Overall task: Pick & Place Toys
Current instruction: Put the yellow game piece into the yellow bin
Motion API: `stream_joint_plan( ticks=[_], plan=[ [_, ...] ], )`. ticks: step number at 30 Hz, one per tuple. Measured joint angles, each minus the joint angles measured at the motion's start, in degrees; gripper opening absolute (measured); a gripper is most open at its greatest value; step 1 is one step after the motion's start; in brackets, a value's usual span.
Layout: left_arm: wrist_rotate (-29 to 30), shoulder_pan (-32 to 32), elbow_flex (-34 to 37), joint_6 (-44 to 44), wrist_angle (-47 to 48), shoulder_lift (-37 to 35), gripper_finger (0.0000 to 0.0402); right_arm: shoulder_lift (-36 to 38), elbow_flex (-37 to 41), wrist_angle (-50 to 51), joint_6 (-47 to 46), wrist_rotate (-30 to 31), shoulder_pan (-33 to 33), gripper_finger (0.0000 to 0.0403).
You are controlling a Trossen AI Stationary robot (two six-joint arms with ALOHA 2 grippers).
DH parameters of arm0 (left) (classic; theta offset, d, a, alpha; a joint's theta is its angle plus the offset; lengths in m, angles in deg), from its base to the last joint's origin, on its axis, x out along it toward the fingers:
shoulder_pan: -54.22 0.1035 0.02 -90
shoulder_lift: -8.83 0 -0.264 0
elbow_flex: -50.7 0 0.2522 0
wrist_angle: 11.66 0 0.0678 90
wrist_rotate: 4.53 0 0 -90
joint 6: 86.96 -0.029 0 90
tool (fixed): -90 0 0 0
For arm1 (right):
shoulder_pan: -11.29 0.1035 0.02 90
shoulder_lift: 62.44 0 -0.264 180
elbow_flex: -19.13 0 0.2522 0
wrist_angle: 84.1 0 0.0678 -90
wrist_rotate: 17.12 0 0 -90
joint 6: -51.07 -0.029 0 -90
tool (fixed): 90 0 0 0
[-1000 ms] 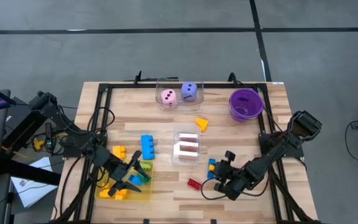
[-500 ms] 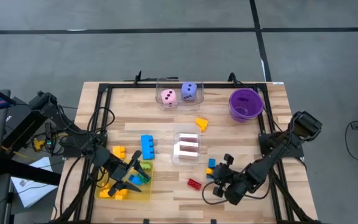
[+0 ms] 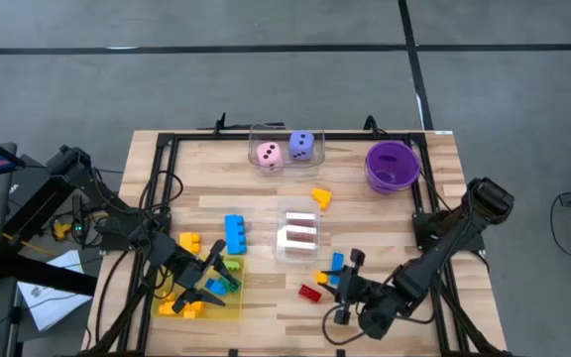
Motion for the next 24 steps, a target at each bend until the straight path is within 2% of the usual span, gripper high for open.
stream_joint_plan(
  ticks=[4, 10, 13, 16, 19, 22, 24],
  plan=[
    [0.0, 0.0, 0.0, 0.3, 0.3, 0.0, 0.0236, 0.0, -0.4, -3.1, 3.7, -0.9, -2.7, 0.0104],
    [0.0, 0.0, 0.0, 5.9, 6.7, 0.0, 0.0236, 0.0, -0.4, -15.0, 15.8, -8.0, -7.1, 0.0104],
    [0.6, 0.0, 0.0, 5.2, 7.2, 0.0, 0.0236, 0.0, -0.4, -21.5, 22.3, -11.0, -9.0, 0.0103],
    [4.4, 0.0, 0.0, 1.6, 7.0, 0.2, 0.0236, 0.2, -0.4, -27.1, 27.5, -14.2, -11.2, 0.0103],
    [7.1, 0.0, 0.0, -2.1, 5.2, 2.5, 0.0236, 0.5, -0.5, -32.1, 32.5, -18.1, -13.6, 0.0103],
    [8.9, 0.4, 0.0, -5.7, -0.7, 6.8, 0.0236, 0.5, -0.5, -36.4, 38.3, -23.9, -15.5, 0.0104],
    [13.9, 0.8, 0.0, -8.5, -6.5, 9.4, 0.0236, 0.5, -0.5, -38.0, 39.3, -25.9, -16.7, 0.0104]
  ],
)
